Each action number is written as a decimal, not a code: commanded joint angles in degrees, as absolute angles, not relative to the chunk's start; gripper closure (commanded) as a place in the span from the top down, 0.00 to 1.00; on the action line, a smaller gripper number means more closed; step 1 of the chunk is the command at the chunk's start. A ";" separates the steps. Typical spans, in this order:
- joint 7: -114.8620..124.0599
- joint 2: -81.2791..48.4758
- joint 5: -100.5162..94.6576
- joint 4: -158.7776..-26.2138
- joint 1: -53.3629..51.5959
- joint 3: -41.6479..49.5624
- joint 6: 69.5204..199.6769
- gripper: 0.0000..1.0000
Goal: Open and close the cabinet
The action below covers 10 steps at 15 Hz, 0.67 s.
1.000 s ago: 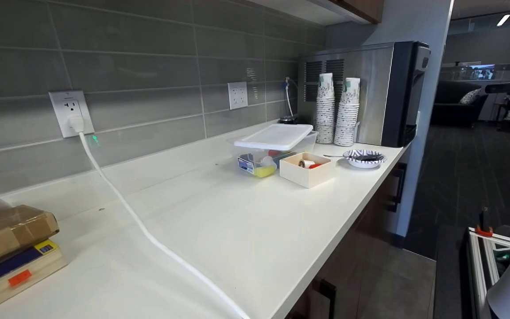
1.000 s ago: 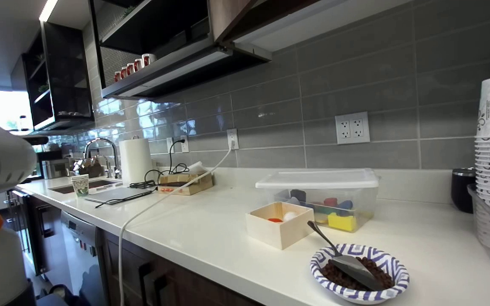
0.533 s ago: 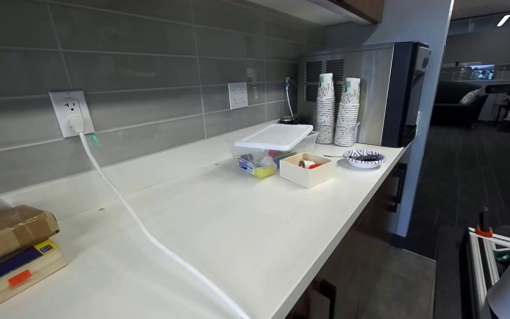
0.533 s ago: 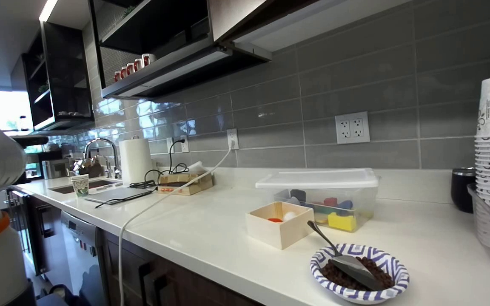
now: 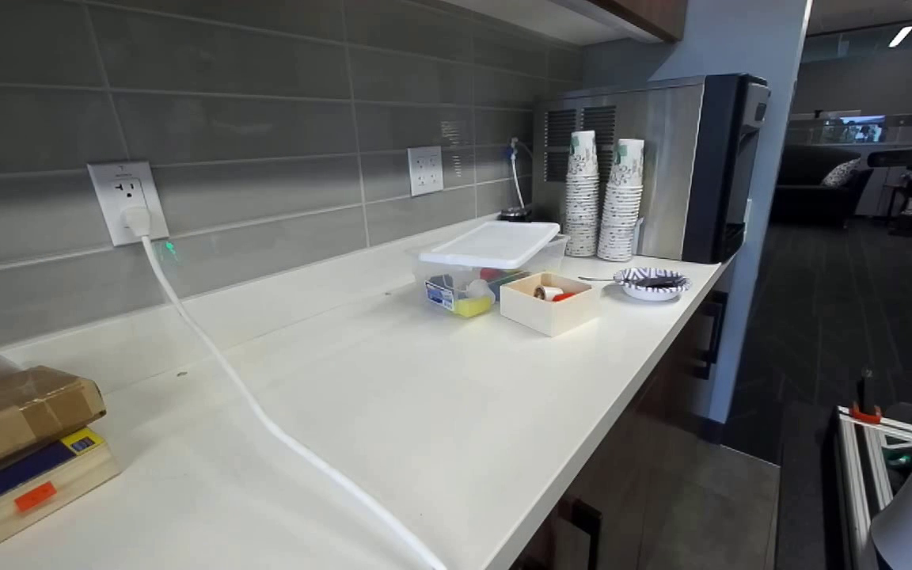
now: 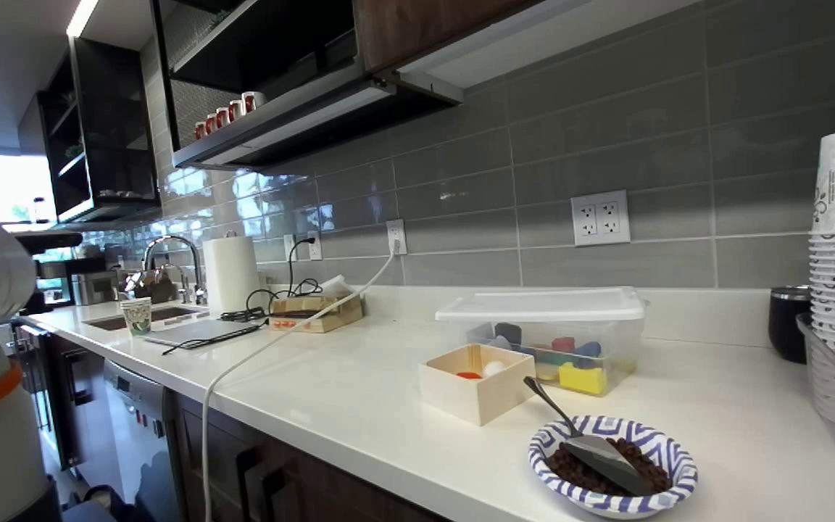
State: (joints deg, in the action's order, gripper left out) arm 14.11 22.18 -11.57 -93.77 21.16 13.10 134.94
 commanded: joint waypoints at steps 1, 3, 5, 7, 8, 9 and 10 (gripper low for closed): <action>11.28 24.13 -10.81 -92.70 19.72 13.12 131.92 1.00; 10.43 26.21 -10.21 -93.12 18.97 12.93 129.97 1.00; 9.87 28.14 -10.59 -93.54 18.66 12.43 128.19 1.00; 9.66 30.08 -11.04 -93.93 18.61 11.86 126.43 1.00; 9.64 30.93 -11.27 -94.09 18.69 11.56 125.58 1.00; 9.57 31.79 -11.30 -94.26 18.66 11.36 124.86 1.00; 9.55 32.56 -11.34 -94.43 18.65 11.18 124.19 1.00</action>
State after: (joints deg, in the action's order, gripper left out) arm 10.45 29.56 -11.57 -93.28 19.19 11.65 126.63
